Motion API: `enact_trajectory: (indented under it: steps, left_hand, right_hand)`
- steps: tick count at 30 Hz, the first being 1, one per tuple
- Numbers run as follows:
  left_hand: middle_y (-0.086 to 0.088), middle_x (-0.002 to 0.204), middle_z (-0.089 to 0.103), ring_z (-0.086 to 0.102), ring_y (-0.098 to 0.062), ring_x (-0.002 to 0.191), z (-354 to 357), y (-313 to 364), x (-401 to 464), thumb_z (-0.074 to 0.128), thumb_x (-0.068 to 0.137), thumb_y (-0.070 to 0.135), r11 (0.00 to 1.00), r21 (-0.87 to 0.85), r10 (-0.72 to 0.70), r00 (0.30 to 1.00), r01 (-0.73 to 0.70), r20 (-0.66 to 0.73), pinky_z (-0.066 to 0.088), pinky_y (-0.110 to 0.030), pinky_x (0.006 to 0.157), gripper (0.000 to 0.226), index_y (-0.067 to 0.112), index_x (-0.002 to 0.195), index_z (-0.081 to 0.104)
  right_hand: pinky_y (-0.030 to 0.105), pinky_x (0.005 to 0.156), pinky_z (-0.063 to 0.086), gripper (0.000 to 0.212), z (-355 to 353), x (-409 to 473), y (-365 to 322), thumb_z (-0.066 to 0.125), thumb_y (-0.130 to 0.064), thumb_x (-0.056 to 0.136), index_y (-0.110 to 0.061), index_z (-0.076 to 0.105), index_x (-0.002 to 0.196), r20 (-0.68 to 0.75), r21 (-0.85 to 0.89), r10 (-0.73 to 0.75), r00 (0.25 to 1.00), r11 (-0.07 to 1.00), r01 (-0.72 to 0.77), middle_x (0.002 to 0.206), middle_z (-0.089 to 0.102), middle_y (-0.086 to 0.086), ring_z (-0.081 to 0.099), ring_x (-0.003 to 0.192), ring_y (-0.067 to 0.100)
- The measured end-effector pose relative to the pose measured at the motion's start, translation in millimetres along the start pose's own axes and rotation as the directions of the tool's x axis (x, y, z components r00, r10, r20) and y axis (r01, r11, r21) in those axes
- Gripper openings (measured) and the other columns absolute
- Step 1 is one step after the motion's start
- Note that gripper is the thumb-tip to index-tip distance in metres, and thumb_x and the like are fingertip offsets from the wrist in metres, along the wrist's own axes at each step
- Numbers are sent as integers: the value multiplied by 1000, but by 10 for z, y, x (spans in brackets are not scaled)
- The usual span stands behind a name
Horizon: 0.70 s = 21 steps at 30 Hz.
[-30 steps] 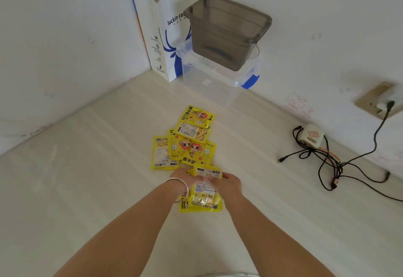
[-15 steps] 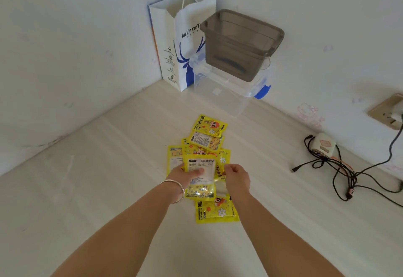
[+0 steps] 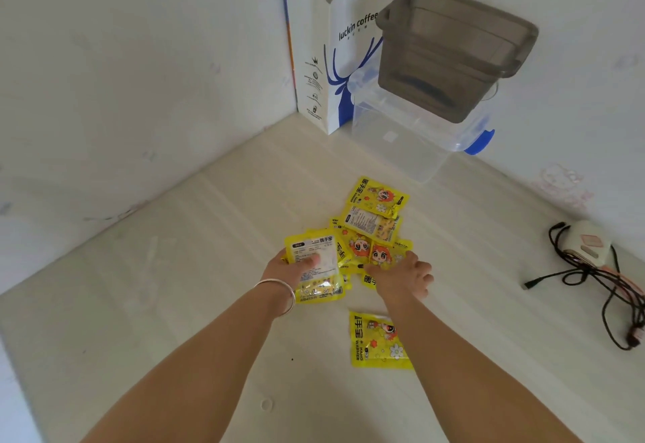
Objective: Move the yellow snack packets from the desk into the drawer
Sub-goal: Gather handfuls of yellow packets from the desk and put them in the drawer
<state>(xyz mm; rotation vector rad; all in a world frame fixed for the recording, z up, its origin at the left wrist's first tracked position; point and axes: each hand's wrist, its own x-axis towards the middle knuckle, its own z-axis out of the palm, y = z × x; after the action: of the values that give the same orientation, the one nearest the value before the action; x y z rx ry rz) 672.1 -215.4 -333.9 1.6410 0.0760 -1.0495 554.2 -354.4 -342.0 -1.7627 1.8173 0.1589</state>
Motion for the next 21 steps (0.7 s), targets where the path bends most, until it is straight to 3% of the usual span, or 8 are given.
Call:
enact_trajectory:
  steps: [6,10,15,18,21]
  left_hand:
    - [-9,101,71,68,-33,98,12,-46,70,73,79,14,998,17,-62,998,61,19,52,-53,92,14,23,87,66]
    - [-10,102,72,68,-32,99,63,-80,88,74,79,14,997,38,-66,997,65,39,52,-53,93,14,23,87,67]
    - [-10,103,71,68,-32,98,173,-97,56,73,80,16,998,49,-51,998,49,48,52,-52,93,13,25,87,66]
    - [-7,94,70,67,-27,87,255,-84,25,72,81,15,999,2,-35,999,35,14,56,-43,81,14,21,91,64]
    - [-1,81,65,62,-18,71,343,-101,-57,70,82,14,996,-85,-42,998,39,-42,48,-28,59,21,14,101,60]
  right_hand:
    - [37,99,40,85,53,80,-90,76,-32,77,-10,26,142,12,-36,47,999,998,-46,136,39,18,40,125,34]
    - [37,96,41,66,-35,180,-28,72,-33,79,-8,39,131,54,-71,100,994,993,-96,127,57,13,45,123,31]
    - [37,100,36,41,-275,200,185,54,-39,90,-13,57,122,97,-73,124,988,990,-117,127,57,12,43,126,29]
    - [37,103,39,48,-413,158,308,53,-46,90,-12,56,124,164,-86,38,986,996,-24,128,56,11,42,128,29]
    - [35,101,42,60,-524,108,435,62,-51,83,-10,55,126,359,-169,-146,922,961,218,123,57,8,46,126,28]
